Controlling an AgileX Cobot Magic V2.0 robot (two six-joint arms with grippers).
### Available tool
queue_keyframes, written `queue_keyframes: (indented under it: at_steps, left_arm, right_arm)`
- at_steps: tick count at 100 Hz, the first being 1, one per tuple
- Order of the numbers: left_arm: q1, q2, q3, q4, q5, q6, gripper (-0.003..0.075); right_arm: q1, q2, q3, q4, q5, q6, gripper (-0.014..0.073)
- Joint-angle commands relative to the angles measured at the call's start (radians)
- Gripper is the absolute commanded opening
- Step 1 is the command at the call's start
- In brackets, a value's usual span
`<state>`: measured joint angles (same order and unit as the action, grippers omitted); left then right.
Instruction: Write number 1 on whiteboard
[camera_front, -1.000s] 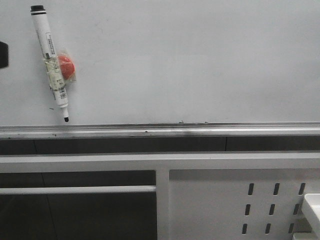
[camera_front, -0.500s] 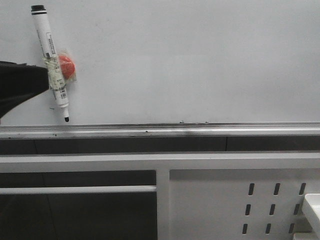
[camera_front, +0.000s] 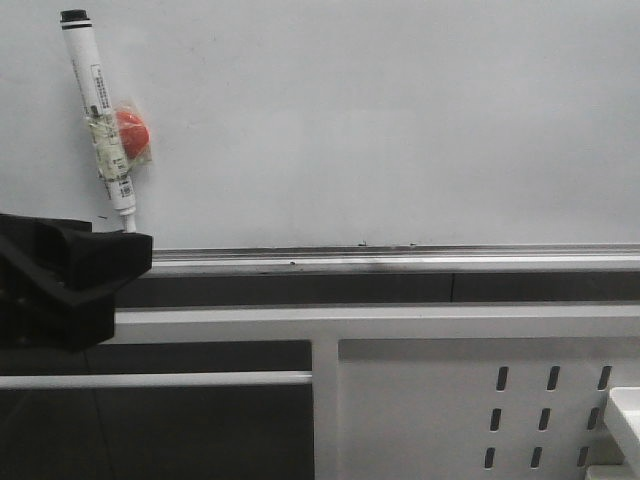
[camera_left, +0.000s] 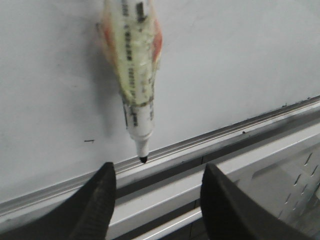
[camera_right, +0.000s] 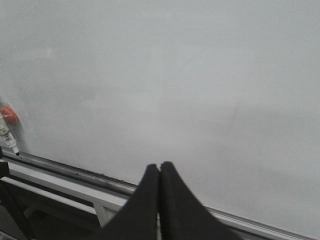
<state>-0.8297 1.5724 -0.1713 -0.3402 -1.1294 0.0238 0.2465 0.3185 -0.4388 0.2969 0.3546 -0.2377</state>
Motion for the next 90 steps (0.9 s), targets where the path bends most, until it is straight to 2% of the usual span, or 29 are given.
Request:
queue_keyframes:
  at_steps: [1,56,63,68,73,75,90]
  left_arm:
    - [-0.008,-0.018,-0.035,-0.039,-0.233,-0.014,0.0347]
    - [-0.008,-0.01,-0.159,-0.131,-0.228,-0.044,0.0344]
    - [-0.008,-0.01,-0.159,-0.14,-0.227,-0.044,0.0282]
    - [-0.008,-0.01,-0.159,-0.141,-0.222,-0.044,0.0175]
    - [-0.008,-0.01,-0.157,-0.141,-0.222,-0.044,0.0013]
    - [-0.008,-0.01,-0.155,-0.141,-0.222,-0.044,-0.0025]
    - [-0.008,-0.01,-0.139,-0.056,-0.22,-0.044,-0.002]
  right_arm:
    - [0.001,0.016,-0.033,0.001,-0.1,-0.012,-0.0059]
    - [0.001,0.016,-0.033,0.001,-0.108,-0.012,-0.0059]
    - [0.001,0.016,-0.033,0.001,-0.109,-0.012,-0.0059]
    - [0.001,0.016,-0.033,0.001,-0.109,-0.012,-0.0059]
    - [0.001,0.016,-0.033,0.001,-0.109,-0.012,-0.0059]
    - [0.001,0.016,-0.033,0.001,-0.109,-0.012,-0.0059]
    - [0.001,0.016,-0.033,0.001,-0.106,-0.012,-0.0059]
